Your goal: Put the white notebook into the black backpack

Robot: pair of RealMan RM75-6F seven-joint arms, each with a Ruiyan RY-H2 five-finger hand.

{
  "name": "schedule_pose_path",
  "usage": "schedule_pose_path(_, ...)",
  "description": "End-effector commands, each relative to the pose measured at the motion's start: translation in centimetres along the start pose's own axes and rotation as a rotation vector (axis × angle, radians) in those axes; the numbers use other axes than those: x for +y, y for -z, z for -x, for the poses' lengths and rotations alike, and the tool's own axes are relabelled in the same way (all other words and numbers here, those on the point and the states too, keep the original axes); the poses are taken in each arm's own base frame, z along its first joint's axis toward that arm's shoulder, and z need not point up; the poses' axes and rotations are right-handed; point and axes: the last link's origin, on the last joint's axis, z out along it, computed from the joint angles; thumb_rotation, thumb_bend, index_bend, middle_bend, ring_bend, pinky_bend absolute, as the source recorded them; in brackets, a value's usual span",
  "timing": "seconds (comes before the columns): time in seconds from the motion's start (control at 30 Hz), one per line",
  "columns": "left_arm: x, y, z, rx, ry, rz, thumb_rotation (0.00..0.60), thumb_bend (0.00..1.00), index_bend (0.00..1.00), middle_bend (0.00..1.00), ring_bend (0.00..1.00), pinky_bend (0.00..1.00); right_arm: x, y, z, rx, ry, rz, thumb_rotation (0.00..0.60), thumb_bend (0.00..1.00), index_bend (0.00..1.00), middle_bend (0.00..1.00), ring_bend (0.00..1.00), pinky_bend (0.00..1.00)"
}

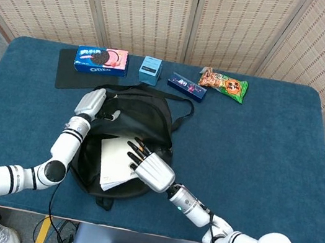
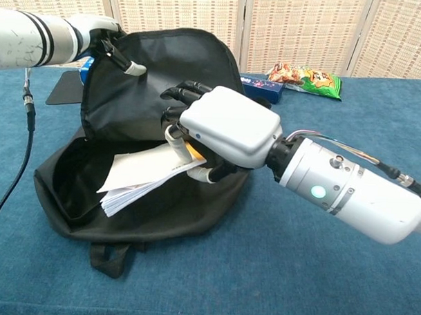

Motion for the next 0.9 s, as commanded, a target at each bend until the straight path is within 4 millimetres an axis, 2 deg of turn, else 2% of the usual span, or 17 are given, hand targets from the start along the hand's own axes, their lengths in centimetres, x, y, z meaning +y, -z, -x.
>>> schedule_pose_path(0.03, 0.1, 0.0, 0.0, 0.000, -0.002, 0.001, 0.600, 0.46, 0.80, 0.46, 0.38, 0.27, 0.0, -0.6, 0.5, -0.013, 0.009, 0.019, 0.600, 0.45, 0.64, 0.29, 0.05, 0.06)
schedule_pose_path(0.37, 0.1, 0.1, 0.1, -0.009, -0.011, -0.003, 0.600, 0.46, 0.80, 0.46, 0.38, 0.27, -0.2, -2.0, 1.9, -0.042, 0.030, 0.069, 0.600, 0.45, 0.64, 0.27, 0.03, 0.04)
schedule_pose_path(0.47, 0.0, 0.0, -0.1, -0.007, 0.003, -0.015, 0.600, 0.46, 0.80, 0.46, 0.38, 0.27, -0.2, -2.4, 2.2, -0.041, 0.056, 0.077, 0.600, 0.45, 0.64, 0.26, 0.01, 0.01)
schedule_pose_path(0.9, -0.1, 0.2, -0.2, -0.020, 0.005, -0.019, 0.600, 0.46, 0.80, 0.46, 0.38, 0.27, -0.5, -2.7, 3.4, -0.017, 0.120, 0.076, 0.600, 0.44, 0.65, 0.24, 0.00, 0.00)
